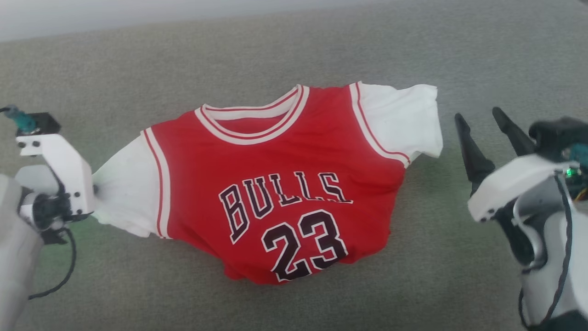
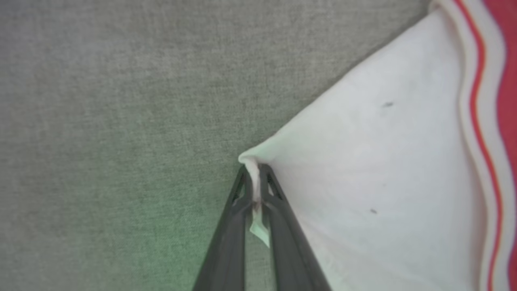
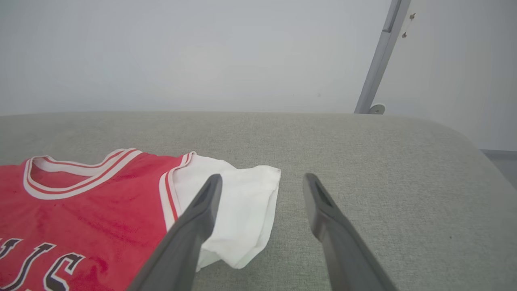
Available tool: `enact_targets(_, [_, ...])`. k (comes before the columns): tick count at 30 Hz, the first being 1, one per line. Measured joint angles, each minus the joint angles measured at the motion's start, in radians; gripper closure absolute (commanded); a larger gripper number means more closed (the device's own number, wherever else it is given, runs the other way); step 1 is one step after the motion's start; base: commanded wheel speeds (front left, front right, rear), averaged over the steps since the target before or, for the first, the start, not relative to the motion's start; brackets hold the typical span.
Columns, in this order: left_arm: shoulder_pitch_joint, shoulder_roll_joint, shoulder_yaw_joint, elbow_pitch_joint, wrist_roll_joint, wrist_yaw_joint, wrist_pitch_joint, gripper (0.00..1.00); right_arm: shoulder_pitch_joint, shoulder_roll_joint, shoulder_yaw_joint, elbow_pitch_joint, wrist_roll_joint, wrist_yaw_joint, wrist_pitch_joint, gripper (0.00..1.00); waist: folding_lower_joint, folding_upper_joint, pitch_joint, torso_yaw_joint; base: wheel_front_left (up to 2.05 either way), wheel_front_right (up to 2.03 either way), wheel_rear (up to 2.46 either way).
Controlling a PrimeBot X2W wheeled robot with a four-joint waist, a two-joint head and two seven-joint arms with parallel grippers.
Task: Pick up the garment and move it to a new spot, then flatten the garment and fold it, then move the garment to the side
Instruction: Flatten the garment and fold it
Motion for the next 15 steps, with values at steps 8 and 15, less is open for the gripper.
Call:
enact_targets(8, [-0.064, -0.057, -0.029, 0.019, 0.008, -0.027, -0.032, 1.00, -0.182, -0.079, 0.025, 0.156, 0.058, 0.000, 0.153, 0.00, 0.0000, 0.0000, 0.034, 0.066, 0.00, 0.00, 0.00])
enact_targets(15, [-0.114, -0.100, -0.054, 0.038, 0.014, -0.055, -0.064, 1.00, -0.302, -0.148, 0.040, 0.306, 0.091, 0.000, 0.287, 0.00, 0.0000, 0.0000, 0.069, 0.130, 0.00, 0.00, 0.00])
